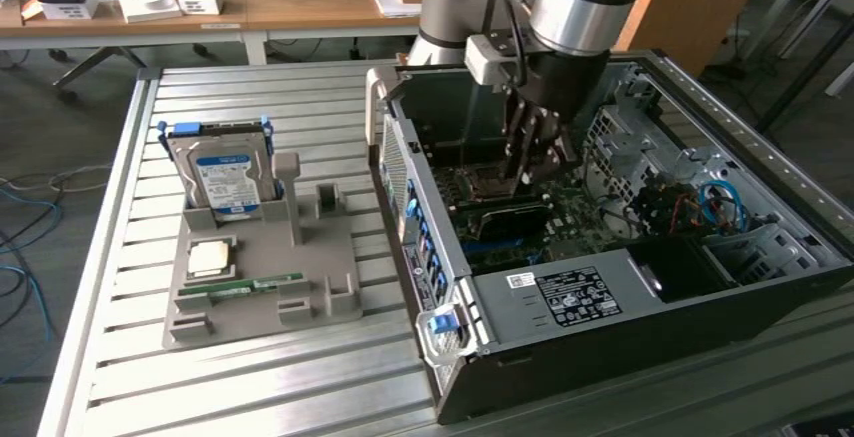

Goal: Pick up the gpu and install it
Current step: 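Insert the gpu into the slot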

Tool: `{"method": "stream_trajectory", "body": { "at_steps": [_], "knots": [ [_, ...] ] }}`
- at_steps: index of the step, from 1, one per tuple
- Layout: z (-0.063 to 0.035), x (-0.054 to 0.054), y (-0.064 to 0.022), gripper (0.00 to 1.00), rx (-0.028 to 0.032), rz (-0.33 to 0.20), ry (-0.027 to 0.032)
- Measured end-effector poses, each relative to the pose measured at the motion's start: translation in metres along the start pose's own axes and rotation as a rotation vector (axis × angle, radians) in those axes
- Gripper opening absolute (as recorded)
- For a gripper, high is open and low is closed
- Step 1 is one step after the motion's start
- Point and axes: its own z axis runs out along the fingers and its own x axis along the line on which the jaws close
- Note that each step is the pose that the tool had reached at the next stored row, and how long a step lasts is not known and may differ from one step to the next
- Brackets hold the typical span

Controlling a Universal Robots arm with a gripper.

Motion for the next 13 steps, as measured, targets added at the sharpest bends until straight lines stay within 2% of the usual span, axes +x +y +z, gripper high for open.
{"method": "stream_trajectory", "body": {
  "at_steps": [7, 13],
  "knots": [
    [-0.0182, 0.000, 0.0003, 0.34, 0.0001, 0.000, 0.0000],
    [-0.0292, 0.000, 0.0004, 0.34, 0.0001, 0.000, 0.0000]
  ]
}}
